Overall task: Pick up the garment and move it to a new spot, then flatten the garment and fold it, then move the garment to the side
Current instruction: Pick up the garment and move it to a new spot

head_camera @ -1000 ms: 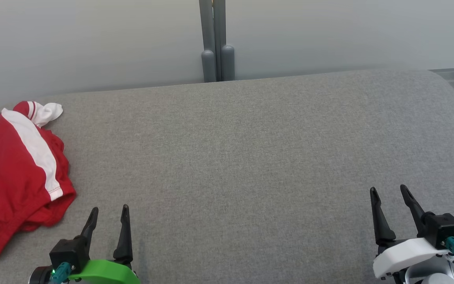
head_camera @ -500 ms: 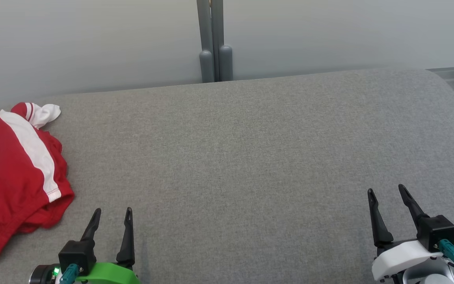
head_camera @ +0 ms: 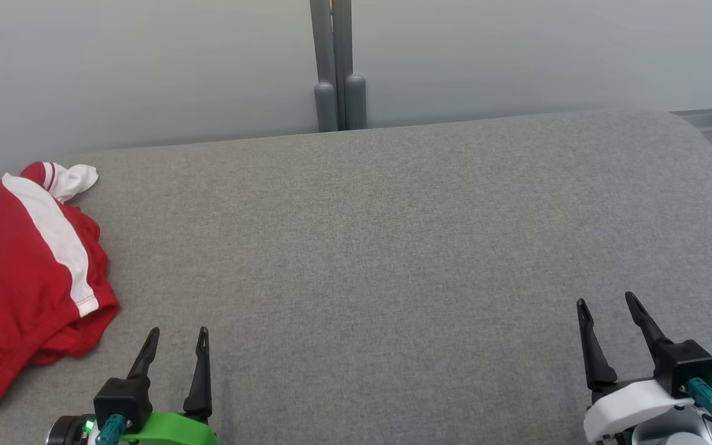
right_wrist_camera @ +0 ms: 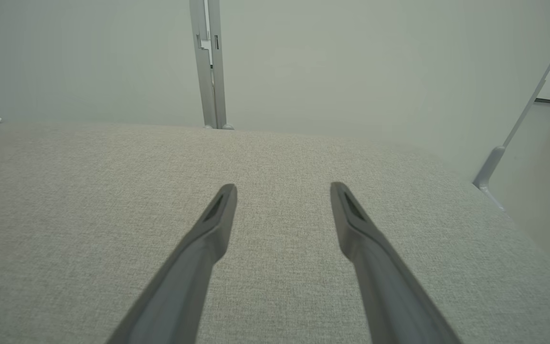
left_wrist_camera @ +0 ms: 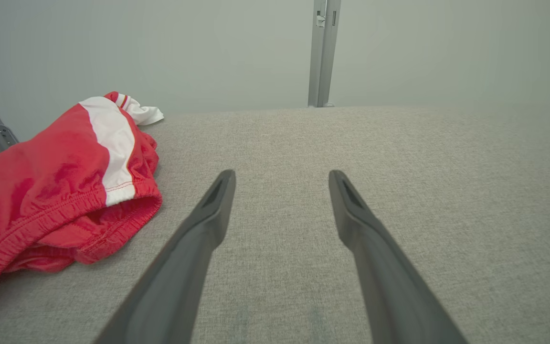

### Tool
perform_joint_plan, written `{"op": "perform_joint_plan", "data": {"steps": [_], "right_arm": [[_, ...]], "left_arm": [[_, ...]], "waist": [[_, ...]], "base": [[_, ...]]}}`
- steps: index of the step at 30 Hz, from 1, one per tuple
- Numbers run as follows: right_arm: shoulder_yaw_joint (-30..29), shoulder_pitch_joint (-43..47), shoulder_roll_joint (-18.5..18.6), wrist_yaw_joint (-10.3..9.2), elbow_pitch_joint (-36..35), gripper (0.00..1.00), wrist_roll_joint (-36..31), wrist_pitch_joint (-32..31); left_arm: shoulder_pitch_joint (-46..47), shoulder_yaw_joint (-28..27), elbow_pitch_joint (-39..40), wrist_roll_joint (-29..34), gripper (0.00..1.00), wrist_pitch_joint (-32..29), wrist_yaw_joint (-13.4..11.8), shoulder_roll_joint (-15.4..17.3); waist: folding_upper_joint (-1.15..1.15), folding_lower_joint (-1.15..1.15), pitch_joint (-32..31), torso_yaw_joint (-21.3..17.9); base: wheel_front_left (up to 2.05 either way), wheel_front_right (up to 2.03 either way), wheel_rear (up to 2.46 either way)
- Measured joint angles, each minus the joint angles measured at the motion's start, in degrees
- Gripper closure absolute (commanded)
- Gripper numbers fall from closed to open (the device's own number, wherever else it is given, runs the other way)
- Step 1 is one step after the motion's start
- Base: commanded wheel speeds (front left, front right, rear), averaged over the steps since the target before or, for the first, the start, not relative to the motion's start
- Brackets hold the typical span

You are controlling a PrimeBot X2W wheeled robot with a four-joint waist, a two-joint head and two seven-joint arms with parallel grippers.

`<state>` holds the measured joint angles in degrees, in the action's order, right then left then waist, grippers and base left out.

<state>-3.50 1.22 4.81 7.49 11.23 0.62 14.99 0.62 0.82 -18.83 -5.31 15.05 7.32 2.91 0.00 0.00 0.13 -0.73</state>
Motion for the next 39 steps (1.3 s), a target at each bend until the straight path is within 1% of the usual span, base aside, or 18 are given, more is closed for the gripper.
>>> {"op": "perform_joint_plan", "data": {"steps": [6,11,15,16,20,25,29,32,35,39], "right_arm": [[-0.4,0.7,0.0,0.00,-0.2,0.00,0.0,0.0],[0.0,1.1,-0.1,0.00,-0.2,0.00,-0.1,0.0],[1.2,1.5,-0.4,0.01,-0.2,0.00,-0.1,0.1],[1.7,1.5,-0.4,0.01,-0.1,0.00,-0.1,0.1],[4.0,1.4,-0.5,0.01,0.4,0.00,-0.2,0.1],[6.6,0.4,-1.1,0.02,0.8,0.00,0.1,0.1],[8.6,0.2,-1.4,0.03,1.4,0.00,0.2,0.1],[9.0,-0.5,-1.4,0.03,1.5,0.00,0.2,0.1],[9.1,-0.5,-1.1,0.03,1.4,0.00,0.2,0.1],[9.3,-0.5,-0.3,0.03,0.4,0.00,0.2,0.1]], "left_arm": [[0.0,0.3,-0.2,0.3,0.00,0.0,0.1,0.0],[0.3,0.3,-0.2,0.3,0.00,0.0,0.1,-0.1],[0.5,0.2,-0.6,0.3,0.00,0.0,0.0,-0.1],[0.4,-0.1,-0.7,0.3,0.00,0.0,0.0,-0.1],[-0.3,-1.1,-0.8,0.3,0.00,0.0,0.0,0.0],[-2.0,-2.4,-0.5,0.4,0.00,0.1,0.0,0.8],[-2.5,-3.9,0.3,0.3,0.00,0.1,-0.3,0.9],[-2.6,-4.5,0.7,0.0,0.00,0.1,-0.3,0.8],[-2.4,-4.6,0.1,-0.3,0.00,0.1,-0.3,0.6],[0.4,-4.6,-2.5,-1.1,0.00,0.1,-1.2,0.3]], "waist": [[0.00,0.00,-0.2,0.8],[0.00,0.00,-0.3,3.2],[0.00,0.00,-0.4,6.7],[0.00,0.00,-0.6,8.9],[0.00,0.00,-0.9,13.8],[0.00,0.00,-1.5,20.0],[0.00,0.00,-2.0,24.2],[0.00,0.00,-2.3,26.5],[0.00,0.00,-2.5,27.9],[0.00,0.00,-2.5,27.8]], "base": [[0.00,0.00,0.00],[0.00,0.00,0.00],[0.00,0.00,0.00],[0.00,0.00,0.00],[0.00,0.00,0.00],[0.00,0.00,0.00],[0.00,0.00,0.00],[0.00,0.00,0.00],[0.00,0.00,0.00],[0.00,0.00,0.00]]}}
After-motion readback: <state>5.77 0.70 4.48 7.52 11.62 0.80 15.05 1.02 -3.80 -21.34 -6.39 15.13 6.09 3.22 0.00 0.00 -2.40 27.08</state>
